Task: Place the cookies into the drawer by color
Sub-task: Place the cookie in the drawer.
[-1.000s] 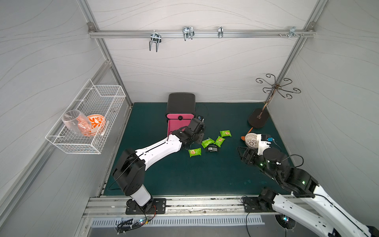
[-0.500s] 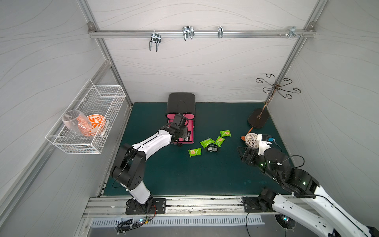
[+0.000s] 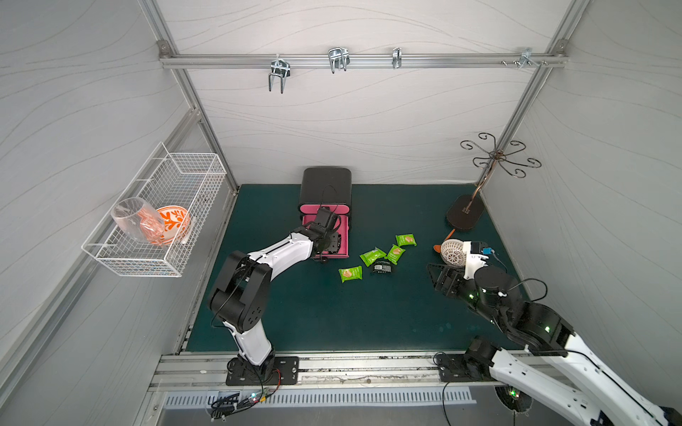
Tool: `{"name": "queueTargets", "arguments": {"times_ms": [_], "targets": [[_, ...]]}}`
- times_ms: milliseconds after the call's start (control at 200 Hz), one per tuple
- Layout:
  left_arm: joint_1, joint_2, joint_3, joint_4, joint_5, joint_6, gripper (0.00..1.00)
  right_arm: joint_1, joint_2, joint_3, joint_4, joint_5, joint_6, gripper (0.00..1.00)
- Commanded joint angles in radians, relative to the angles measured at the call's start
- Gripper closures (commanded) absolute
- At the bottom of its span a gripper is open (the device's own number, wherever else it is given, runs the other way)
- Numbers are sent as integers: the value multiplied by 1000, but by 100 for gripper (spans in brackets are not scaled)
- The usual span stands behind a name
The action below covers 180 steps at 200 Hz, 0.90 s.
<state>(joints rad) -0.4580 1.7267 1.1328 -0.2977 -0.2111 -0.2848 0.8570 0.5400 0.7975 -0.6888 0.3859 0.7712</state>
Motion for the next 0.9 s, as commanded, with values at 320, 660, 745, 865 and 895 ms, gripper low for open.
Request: {"name": "queueTargets", "arguments": {"times_ms": [320, 660, 745, 865, 895], "targets": [[9, -2, 32, -8, -54, 23, 45, -4, 14, 17, 0, 6, 8, 24], [9, -165, -17, 18, 50, -34, 30, -3, 11, 12, 1, 4, 14, 24], [7, -204, -28, 22, 76, -42, 27, -3, 12, 9, 6, -1, 17, 24], [8, -195, -30, 17, 76, -29, 26, -4, 15, 6, 11, -5, 21, 23], [9, -172, -26, 16, 75, -18, 24, -3, 15, 5, 14, -6, 22, 23]]}}
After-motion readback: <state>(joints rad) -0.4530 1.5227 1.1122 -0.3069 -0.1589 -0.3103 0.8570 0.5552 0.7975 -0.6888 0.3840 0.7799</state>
